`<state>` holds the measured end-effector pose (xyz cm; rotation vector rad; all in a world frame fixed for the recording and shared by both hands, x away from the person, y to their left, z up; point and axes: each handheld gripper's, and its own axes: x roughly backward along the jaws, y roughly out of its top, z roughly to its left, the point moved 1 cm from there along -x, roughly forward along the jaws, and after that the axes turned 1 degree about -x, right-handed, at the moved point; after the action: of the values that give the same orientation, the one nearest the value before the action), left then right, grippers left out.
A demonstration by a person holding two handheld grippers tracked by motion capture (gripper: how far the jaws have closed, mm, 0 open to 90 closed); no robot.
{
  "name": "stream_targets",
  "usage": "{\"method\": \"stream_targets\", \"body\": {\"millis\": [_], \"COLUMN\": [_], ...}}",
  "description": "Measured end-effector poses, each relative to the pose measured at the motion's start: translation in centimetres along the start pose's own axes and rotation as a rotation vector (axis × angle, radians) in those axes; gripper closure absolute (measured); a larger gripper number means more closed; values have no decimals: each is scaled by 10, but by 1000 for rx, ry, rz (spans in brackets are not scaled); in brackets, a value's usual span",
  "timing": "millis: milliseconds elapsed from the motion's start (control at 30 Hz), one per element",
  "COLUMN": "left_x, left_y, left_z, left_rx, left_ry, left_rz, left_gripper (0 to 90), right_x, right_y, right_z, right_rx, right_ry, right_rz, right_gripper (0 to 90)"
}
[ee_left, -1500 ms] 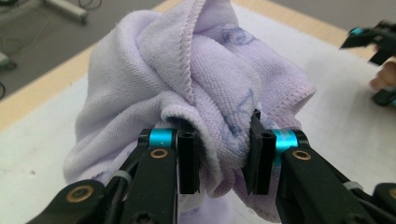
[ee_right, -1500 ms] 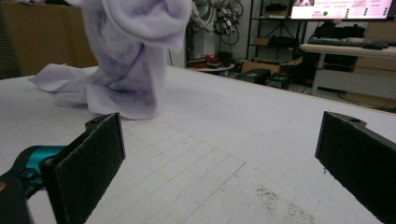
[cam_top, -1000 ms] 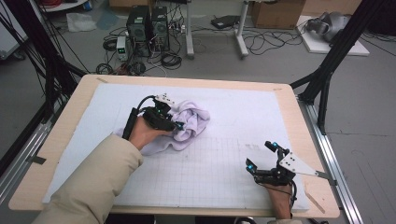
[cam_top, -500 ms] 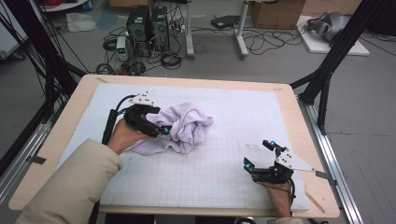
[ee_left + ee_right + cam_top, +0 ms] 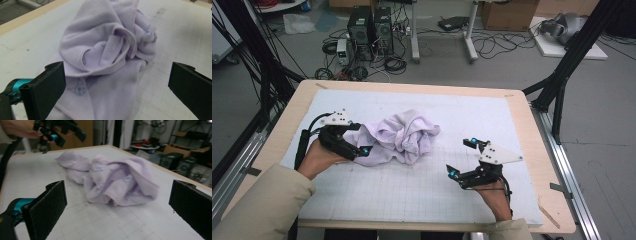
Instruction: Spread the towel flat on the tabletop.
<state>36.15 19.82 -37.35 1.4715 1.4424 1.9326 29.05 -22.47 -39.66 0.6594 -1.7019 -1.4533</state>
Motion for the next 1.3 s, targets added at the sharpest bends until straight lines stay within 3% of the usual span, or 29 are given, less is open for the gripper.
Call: {"method": "stream_targets", "body": {"millis": [100, 133, 233, 300, 400, 500, 633, 800, 900, 933, 967, 1033, 1200, 1233, 1267, 1300], "left_x": [4, 3, 0, -8, -18, -31, -46, -72, -77, -79, -78, -72, -54, -40, -40, -29], "left_y": [-7, -10, -10, -8, -5, -2, 1, -2, -5, -7, -6, -4, 3, 8, 8, 13], "left_z": [-1, -3, -6, -10, -13, -14, -14, -8, -5, -4, -5, -5, -6, -7, -7, -8], "left_rx": [-18, -41, -61, -87, -124, -148, -185, -153, -146, -135, -117, -84, -54, -34, -34, -37], "left_ry": [-1, -2, -8, -29, -28, -19, -27, -17, -19, 24, 48, 30, 3, -8, -8, -7], "left_rz": [5, -2, -8, -14, -13, -2, 8, 85, 122, 176, 190, 178, 119, 64, 64, 38], "left_gripper": [23, 23, 69, 85, 133, 186, 273, 378, 521, 633, 721, 840, 863, 864, 865, 865], "right_x": [-16, -23, -36, -45, -59, -75, -89, -115, -124, -125, -124, -120, -100, -86, -79, -73], "right_y": [4, 5, 7, 8, 9, 7, 5, -1, -5, -5, -5, -3, 4, 12, 15, 20], "right_z": [6, 8, 10, 10, 11, 9, 8, 6, 4, 3, 3, 2, -9, -14, -15, -16], "right_rx": [41, 49, 55, 45, 30, 29, 18, -64, -80, -83, -86, -82, -123, -149, -147, -137], "right_ry": [34, 38, 43, 58, 79, 76, 69, 62, 53, 49, 47, 48, 37, 32, 28, 22], "right_rz": [46, 69, 101, 124, 148, 202, 237, 297, 335, 342, 339, 329, 271, 228, 210, 199], "right_gripper": [14, 39, 81, 174, 255, 313, 387, 598, 770, 831, 841, 849, 857, 858, 858, 858]}}
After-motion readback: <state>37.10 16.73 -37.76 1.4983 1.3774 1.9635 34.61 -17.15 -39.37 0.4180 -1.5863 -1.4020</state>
